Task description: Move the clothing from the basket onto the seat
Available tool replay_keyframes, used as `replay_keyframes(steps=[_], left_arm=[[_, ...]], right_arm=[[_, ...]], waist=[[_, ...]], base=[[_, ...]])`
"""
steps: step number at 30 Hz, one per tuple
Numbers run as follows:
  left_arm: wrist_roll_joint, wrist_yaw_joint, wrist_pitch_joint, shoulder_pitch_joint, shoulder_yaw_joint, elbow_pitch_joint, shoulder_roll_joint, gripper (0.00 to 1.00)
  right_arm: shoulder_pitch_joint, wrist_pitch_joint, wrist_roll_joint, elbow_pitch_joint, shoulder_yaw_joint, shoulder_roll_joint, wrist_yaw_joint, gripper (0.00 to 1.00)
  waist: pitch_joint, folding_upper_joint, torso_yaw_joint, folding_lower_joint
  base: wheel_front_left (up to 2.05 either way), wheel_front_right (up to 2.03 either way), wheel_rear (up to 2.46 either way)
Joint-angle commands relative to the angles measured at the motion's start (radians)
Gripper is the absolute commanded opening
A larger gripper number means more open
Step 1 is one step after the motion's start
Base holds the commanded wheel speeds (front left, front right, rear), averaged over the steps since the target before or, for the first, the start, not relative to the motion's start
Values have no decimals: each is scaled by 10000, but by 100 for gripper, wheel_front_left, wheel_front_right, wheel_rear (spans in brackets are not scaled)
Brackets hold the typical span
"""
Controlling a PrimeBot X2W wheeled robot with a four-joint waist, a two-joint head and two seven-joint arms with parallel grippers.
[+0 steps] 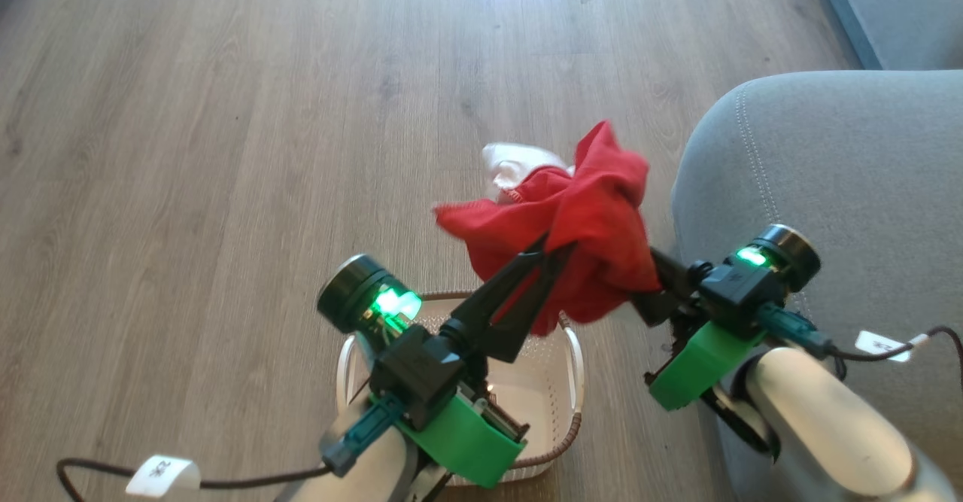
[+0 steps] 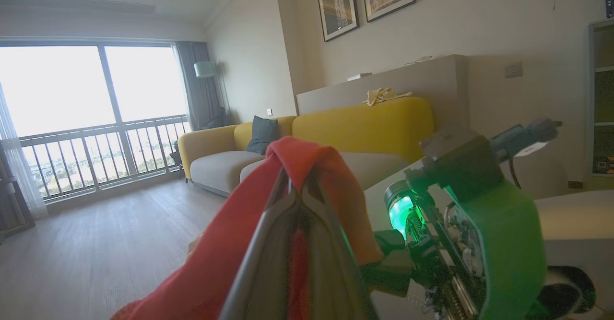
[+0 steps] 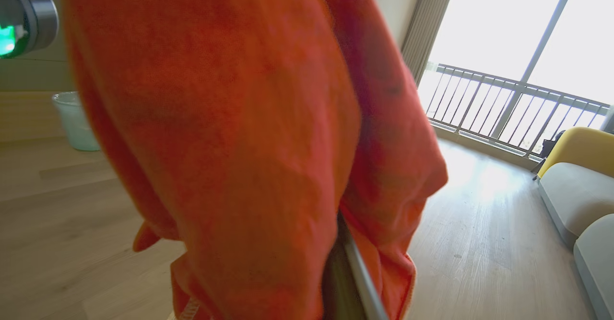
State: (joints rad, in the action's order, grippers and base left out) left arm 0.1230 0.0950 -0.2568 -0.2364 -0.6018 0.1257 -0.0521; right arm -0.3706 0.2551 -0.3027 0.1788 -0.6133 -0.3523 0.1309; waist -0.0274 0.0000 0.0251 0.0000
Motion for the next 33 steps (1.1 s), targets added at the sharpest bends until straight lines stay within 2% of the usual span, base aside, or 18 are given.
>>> replay_keyframes(steps=[1, 7, 11, 12, 13, 20, 24, 28, 33], left_arm=[[-12, 22, -49, -236, 472, 285, 18, 0], [-267, 51, -49, 86, 607, -90, 18, 0], [-344, 64, -49, 269, 601, -402, 18, 0], [-412, 30, -49, 296, 621, -486, 18, 61], [-497, -12, -49, 318, 638, -581, 18, 100], [-755, -266, -49, 617, 928, -1174, 18, 100], [-437, -580, -49, 886, 1461, -1592, 18, 100], [-437, -303, -49, 1056, 1542, -1670, 18, 100], [-790, 113, -49, 1261, 1144, -1554, -53, 100]], right_arm=[[-64, 67, 150, -427, 272, 136, -2, 0], [255, 67, 940, -1025, 1833, 841, -2, 0], [473, 67, 1209, -1312, 2281, 1181, -2, 0], [496, 67, 1250, -1357, 2331, 1215, -2, 0], [516, 67, 1279, -1394, 2373, 1235, -2, 0], [749, 67, 1411, -1517, 2875, 1242, -2, 0], [929, 67, 1391, -1576, 3292, 1349, -2, 0], [1155, 67, 1388, -1668, 3696, 1518, -2, 0], [1310, 67, 1431, -1756, 4018, 1595, -2, 0]], waist=[[-8, 0, -25, 0], [-20, 0, -52, 0], [-13, 0, -36, 0], [0, 0, -31, 0], [12, 0, -26, 0], [66, 0, 1, 0], [85, 0, 1, 0], [107, 0, 34, 0], [122, 0, 51, 0]], base=[[0, 0, 0], [0, 0, 0], [0, 0, 0], [0, 0, 0], [0, 0, 0], [0, 0, 0], [0, 0, 0], [0, 0, 0], [0, 0, 0]])
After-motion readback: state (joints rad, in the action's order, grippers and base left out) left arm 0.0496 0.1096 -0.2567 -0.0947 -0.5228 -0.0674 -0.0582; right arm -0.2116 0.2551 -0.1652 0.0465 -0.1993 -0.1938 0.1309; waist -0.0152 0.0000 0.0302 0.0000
